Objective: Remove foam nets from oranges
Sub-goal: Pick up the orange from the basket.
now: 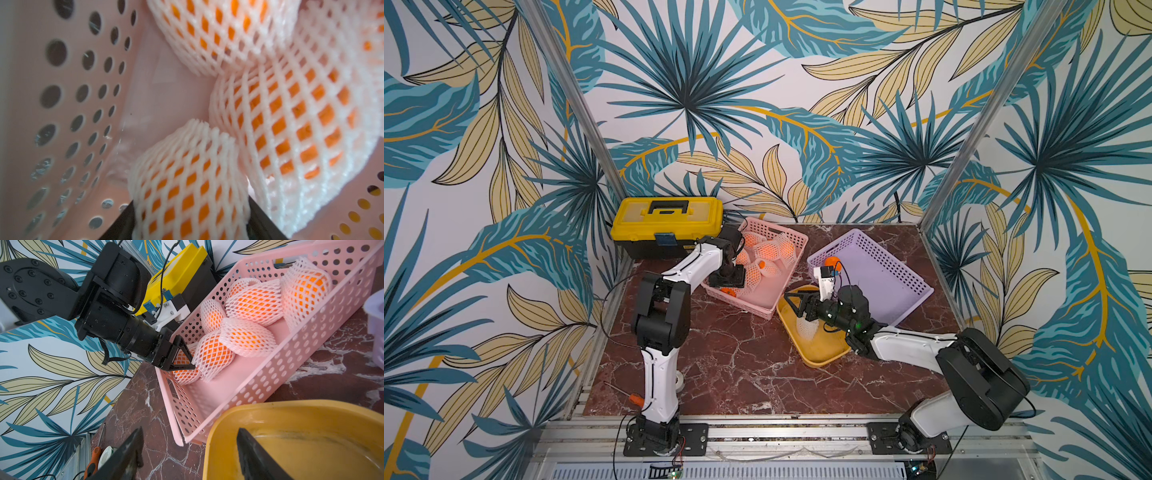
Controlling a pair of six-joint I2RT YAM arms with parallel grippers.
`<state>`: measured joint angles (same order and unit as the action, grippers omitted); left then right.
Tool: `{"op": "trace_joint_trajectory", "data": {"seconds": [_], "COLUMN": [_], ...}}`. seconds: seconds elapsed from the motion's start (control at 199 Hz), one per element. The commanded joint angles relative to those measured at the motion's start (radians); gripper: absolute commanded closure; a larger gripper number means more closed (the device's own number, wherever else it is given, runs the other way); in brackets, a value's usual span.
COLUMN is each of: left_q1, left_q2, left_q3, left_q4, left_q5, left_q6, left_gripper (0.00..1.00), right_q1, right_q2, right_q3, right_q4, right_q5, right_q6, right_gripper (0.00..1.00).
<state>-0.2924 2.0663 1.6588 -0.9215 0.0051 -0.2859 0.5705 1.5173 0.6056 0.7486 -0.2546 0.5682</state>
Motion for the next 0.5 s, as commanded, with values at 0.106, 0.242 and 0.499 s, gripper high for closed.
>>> {"op": "trace_joint_trajectory", "data": {"seconds": [0.106, 0.242, 0.499], "left_q1": [-0.016, -0.016, -0.016], "left_q2": [-0.032, -0.077, -0.158], "left_q3": [-0.039, -0.038, -0.037], "left_q4": [0.018, 0.016, 0.016], "left_q5": [0.027, 0.015, -0.006], "left_q6": [-0.040, -0.053, -0.072], "left_gripper": [0.51, 0.54, 0.57], "right_q1": [0.002, 0.003, 0.002], "right_q2": [0.004, 0.003, 0.001], "right_q3": [0.012, 0.012, 0.010], "right_q4": [-0.021, -0.024, -0.028], "right_q5": [0.017, 0.023, 0.028], "right_q6": [0.006, 0.007, 0.008], "right_gripper": [0.27, 0.27, 0.27]}}
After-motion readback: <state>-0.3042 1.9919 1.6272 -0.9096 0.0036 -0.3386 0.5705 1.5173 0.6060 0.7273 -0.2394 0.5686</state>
